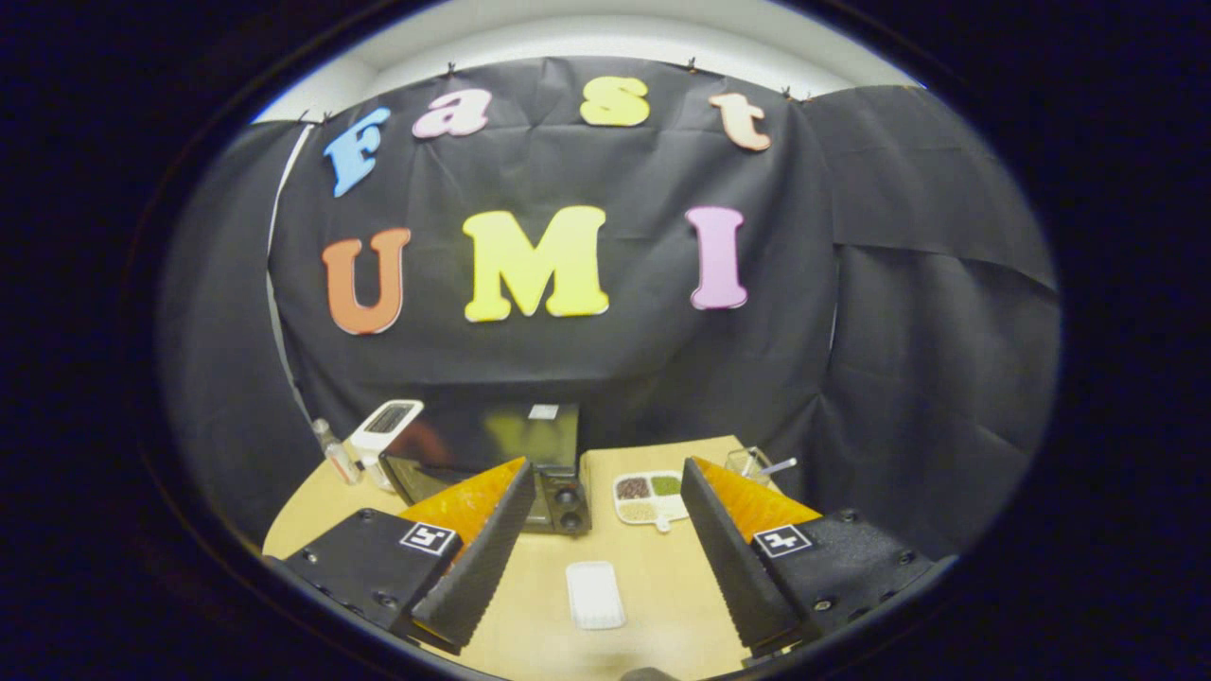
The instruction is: Open the toaster oven, put the food inside, and close the toaster oven door.
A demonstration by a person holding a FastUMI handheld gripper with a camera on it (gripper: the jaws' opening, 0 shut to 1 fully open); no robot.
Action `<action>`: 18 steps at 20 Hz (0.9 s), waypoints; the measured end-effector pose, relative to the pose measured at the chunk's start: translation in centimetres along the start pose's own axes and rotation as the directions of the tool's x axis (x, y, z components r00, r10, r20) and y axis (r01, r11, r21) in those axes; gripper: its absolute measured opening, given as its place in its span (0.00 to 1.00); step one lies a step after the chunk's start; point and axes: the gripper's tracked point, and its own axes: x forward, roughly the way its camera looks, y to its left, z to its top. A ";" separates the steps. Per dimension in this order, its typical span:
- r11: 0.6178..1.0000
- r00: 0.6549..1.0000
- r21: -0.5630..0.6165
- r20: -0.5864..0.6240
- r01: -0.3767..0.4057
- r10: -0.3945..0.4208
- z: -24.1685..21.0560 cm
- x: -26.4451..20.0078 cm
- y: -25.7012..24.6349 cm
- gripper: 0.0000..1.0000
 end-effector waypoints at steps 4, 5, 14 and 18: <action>1.000 0.996 -0.007 0.094 0.009 -0.008 4.7 -4.2 -5.1 1.00; 1.000 0.993 -0.015 0.117 0.009 -0.007 5.6 -4.9 -6.0 1.00; 0.994 0.973 -0.096 0.217 -0.052 0.072 7.3 -8.5 -8.2 1.00; 0.993 0.974 -0.096 0.210 -0.071 0.090 6.8 -8.6 -8.3 1.00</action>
